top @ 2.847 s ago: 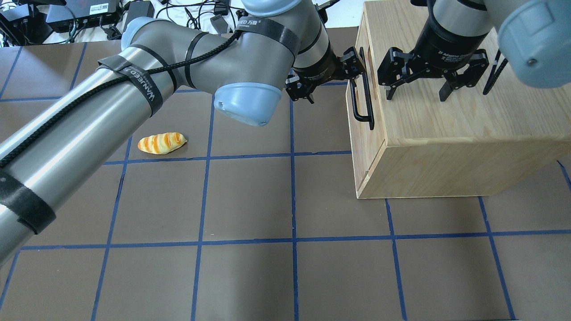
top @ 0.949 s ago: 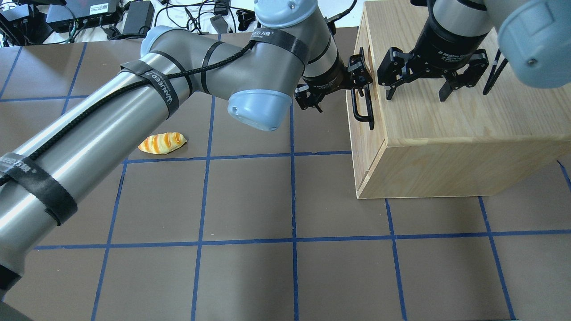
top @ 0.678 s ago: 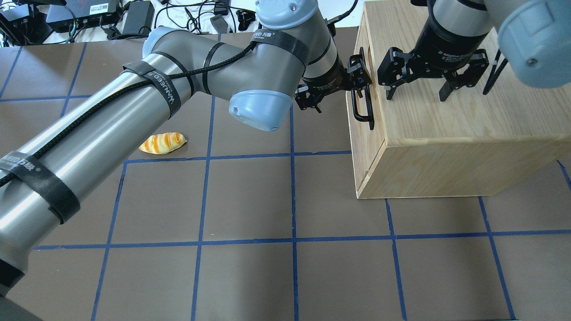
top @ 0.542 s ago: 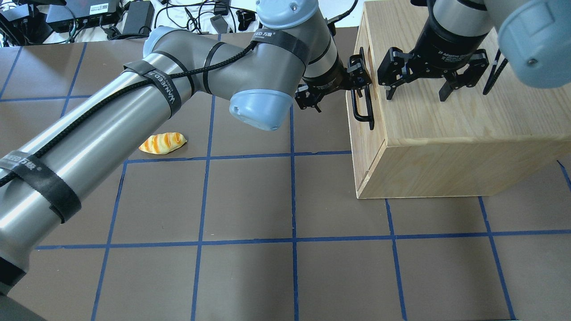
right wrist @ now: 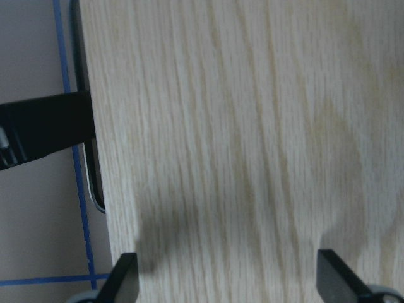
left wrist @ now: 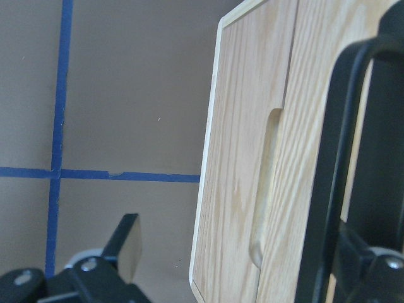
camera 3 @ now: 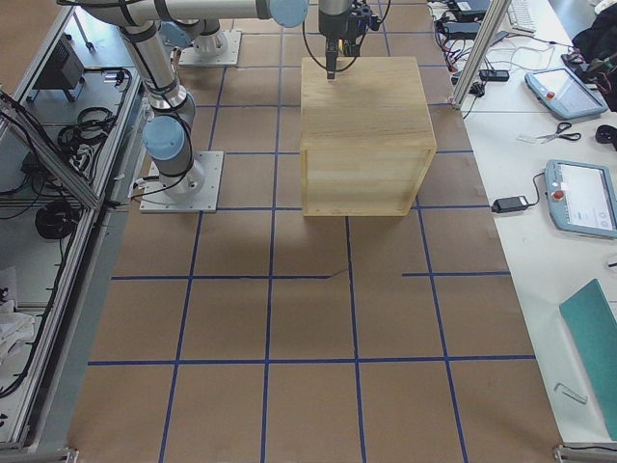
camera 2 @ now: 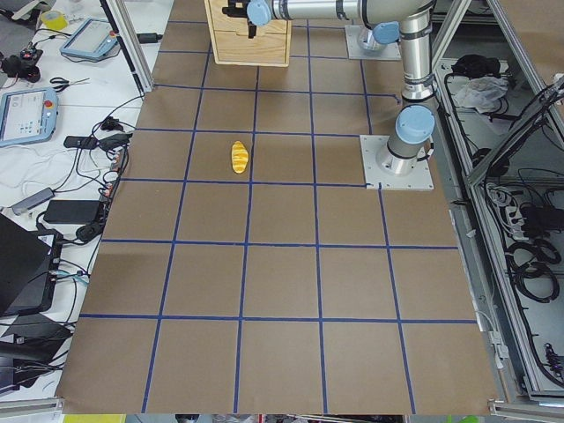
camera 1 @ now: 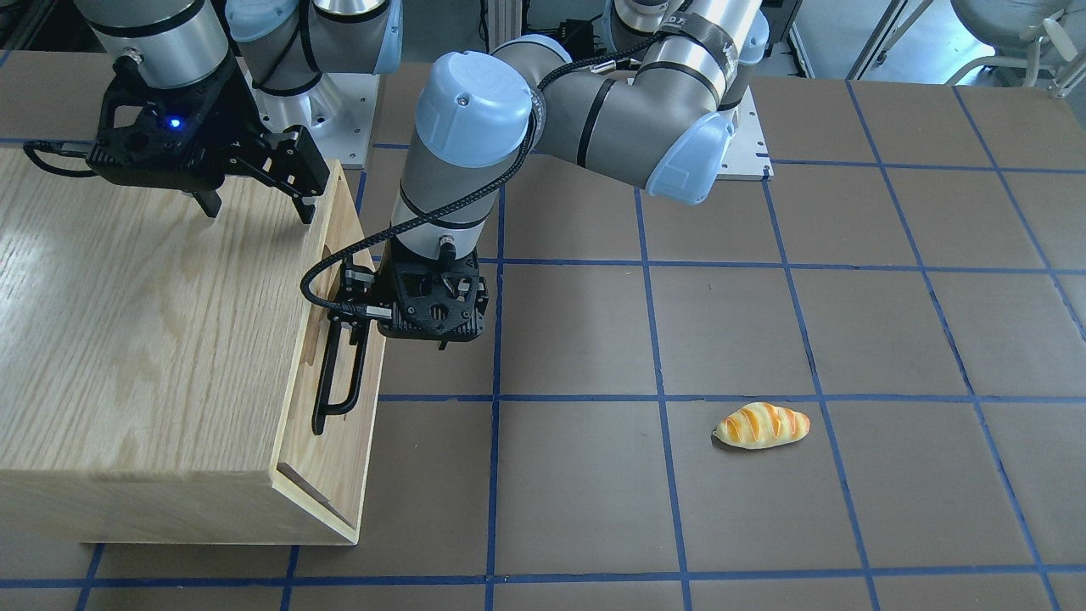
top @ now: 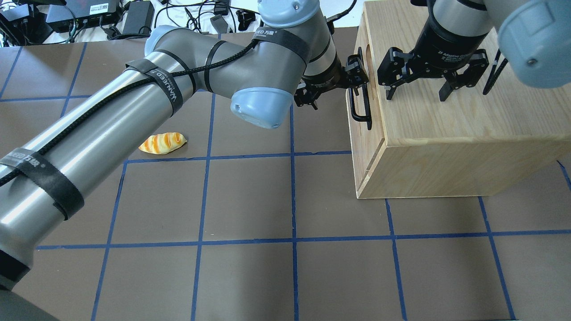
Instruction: Open upper drawer
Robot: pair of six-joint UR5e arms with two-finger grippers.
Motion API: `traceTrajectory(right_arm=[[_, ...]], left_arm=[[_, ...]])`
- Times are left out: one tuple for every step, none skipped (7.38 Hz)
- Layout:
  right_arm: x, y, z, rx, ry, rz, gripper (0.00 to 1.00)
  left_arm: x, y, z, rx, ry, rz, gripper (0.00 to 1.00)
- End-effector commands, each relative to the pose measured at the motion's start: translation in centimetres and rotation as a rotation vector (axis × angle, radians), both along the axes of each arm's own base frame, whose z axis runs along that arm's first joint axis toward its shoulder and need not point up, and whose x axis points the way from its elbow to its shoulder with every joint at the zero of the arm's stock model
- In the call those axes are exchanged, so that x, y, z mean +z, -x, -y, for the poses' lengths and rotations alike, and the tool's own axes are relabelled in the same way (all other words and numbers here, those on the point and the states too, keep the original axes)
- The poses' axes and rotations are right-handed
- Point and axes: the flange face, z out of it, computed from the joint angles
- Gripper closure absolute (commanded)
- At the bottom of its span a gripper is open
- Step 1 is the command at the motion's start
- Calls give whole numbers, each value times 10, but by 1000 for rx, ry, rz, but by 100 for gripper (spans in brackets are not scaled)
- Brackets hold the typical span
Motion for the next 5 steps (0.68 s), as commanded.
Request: traceTrajectory(right_arm=[[0, 0, 0, 0, 0, 0, 0], [0, 0, 0, 0, 0, 0, 0], [0, 0, 0, 0, 0, 0, 0], [0, 0, 0, 0, 0, 0, 0], [0, 0, 0, 0, 0, 1, 0]], left_arm=[[-1, -3, 2, -5, 11, 24, 0], [1, -4, 2, -3, 14, 23, 0], [6, -5, 3, -2, 20, 24, 0], [9, -8, 6, 4, 24, 22, 0], [13, -8, 7, 3, 30, 19, 0]])
